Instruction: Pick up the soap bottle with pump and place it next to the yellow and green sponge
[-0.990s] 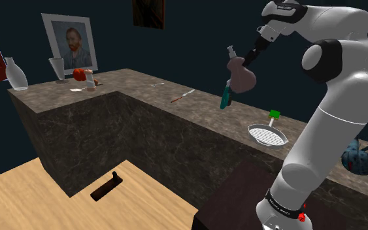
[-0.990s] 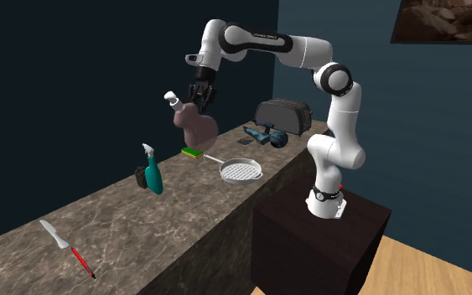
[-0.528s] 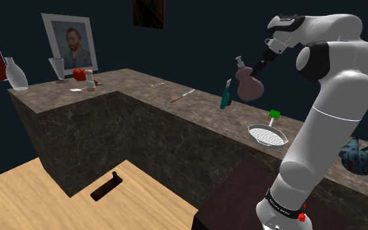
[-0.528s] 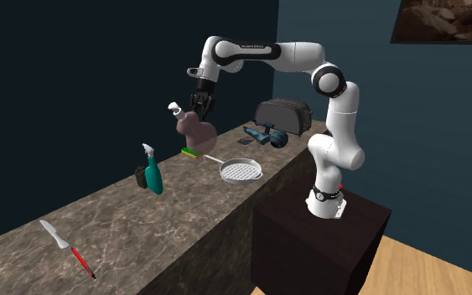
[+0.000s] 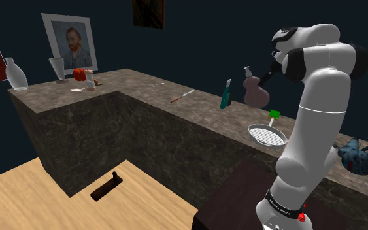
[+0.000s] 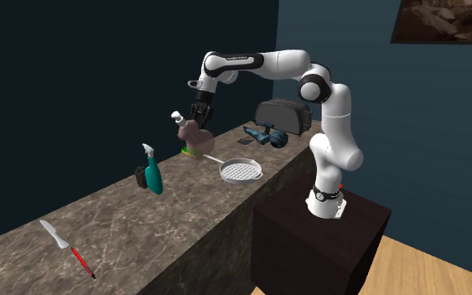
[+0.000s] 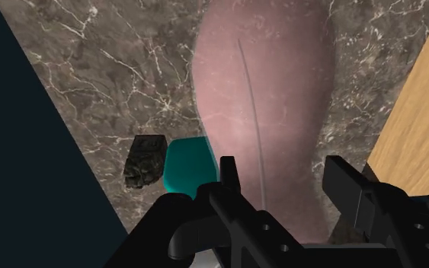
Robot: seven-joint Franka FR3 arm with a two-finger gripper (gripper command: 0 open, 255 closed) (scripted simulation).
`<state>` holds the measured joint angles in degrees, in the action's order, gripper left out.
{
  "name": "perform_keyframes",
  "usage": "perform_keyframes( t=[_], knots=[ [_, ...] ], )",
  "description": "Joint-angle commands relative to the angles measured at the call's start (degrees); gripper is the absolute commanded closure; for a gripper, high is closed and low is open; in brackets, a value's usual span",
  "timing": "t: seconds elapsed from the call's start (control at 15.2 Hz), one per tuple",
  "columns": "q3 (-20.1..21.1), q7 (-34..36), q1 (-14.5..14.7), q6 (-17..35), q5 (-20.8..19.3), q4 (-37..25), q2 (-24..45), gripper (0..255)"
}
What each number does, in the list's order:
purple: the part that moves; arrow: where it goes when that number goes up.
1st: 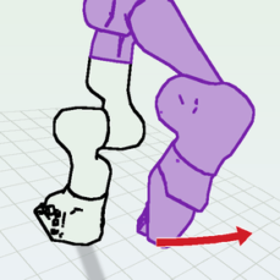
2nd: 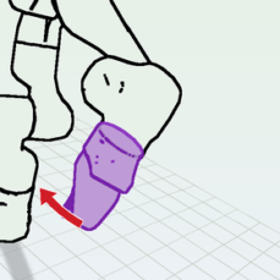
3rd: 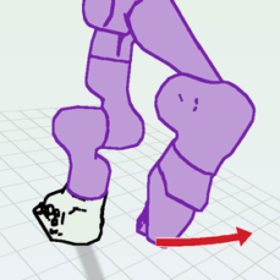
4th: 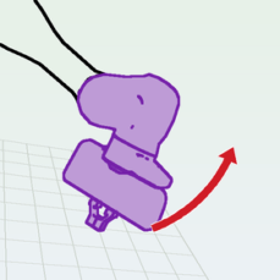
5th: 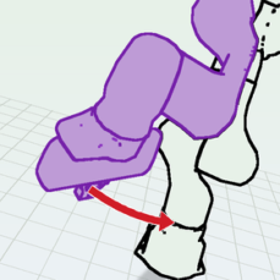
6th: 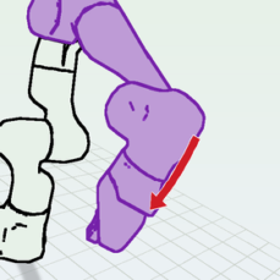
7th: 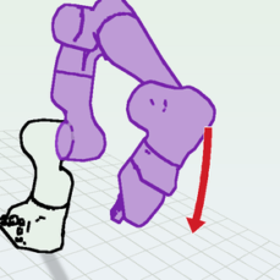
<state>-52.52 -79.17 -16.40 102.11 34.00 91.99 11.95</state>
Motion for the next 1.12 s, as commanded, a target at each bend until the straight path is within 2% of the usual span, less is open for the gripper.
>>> perform_keyframes(
  t=[0.0,0.13,1.06],
  knots=[
    [0.03,-3.64,-3.38,-0.83,3.44,-1.81,3.97,255],
    [0.48,-6.6,-6.57,-1.32,5.97,-3.1,7.17,255],
    [1.92,-11.6,-6.15,6.8,8.96,5.09,9.11,255]
  ],
)
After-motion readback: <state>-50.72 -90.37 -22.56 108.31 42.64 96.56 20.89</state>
